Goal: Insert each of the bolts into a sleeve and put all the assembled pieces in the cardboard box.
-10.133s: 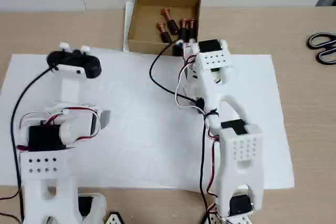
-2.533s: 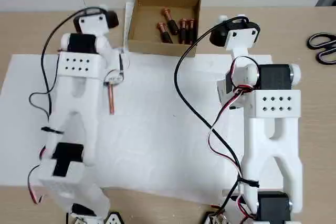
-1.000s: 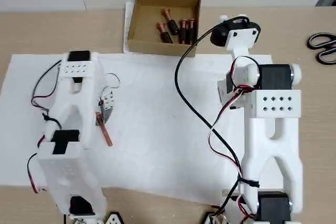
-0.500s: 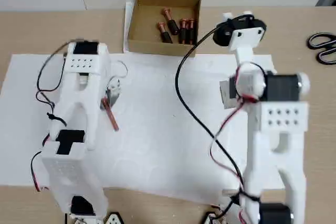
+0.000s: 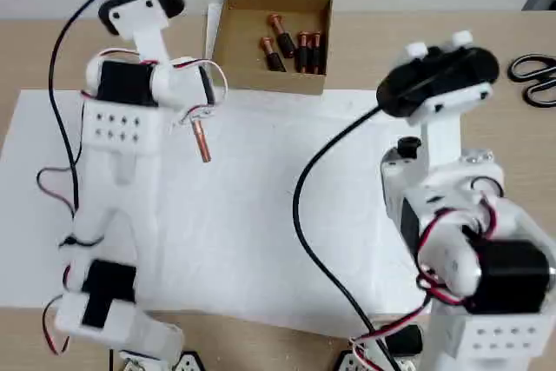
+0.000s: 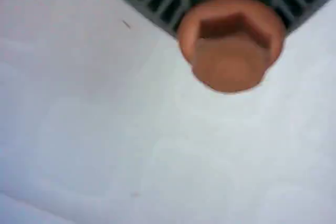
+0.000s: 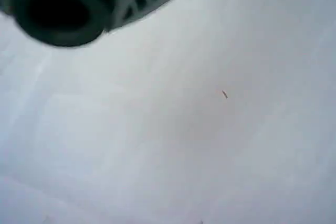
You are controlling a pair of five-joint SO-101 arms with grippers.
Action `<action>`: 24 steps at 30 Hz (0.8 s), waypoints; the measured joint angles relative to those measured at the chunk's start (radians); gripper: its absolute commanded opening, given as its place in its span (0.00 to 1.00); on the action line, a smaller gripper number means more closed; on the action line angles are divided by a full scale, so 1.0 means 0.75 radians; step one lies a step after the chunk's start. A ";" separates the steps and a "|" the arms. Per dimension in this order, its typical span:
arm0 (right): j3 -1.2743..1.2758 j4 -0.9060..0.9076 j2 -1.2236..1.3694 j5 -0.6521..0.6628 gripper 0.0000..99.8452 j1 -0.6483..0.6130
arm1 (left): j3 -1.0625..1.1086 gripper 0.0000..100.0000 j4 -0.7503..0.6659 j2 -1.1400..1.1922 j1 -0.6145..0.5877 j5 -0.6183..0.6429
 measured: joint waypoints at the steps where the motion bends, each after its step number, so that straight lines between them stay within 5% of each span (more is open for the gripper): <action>1: 0.029 0.000 -0.023 0.000 0.00 0.000 | 0.000 0.01 0.000 -0.037 0.016 -0.014; 11: 0.323 -0.127 -0.516 0.000 0.00 0.000 | 0.000 0.01 0.002 -0.327 0.082 -0.041; 18: 0.831 -0.344 -0.845 0.004 0.00 0.000 | 0.027 0.01 0.002 -0.362 0.082 -0.041; 24: 1.127 -0.360 -1.164 0.213 0.00 0.000 | 0.113 0.01 0.002 -0.366 0.082 -0.041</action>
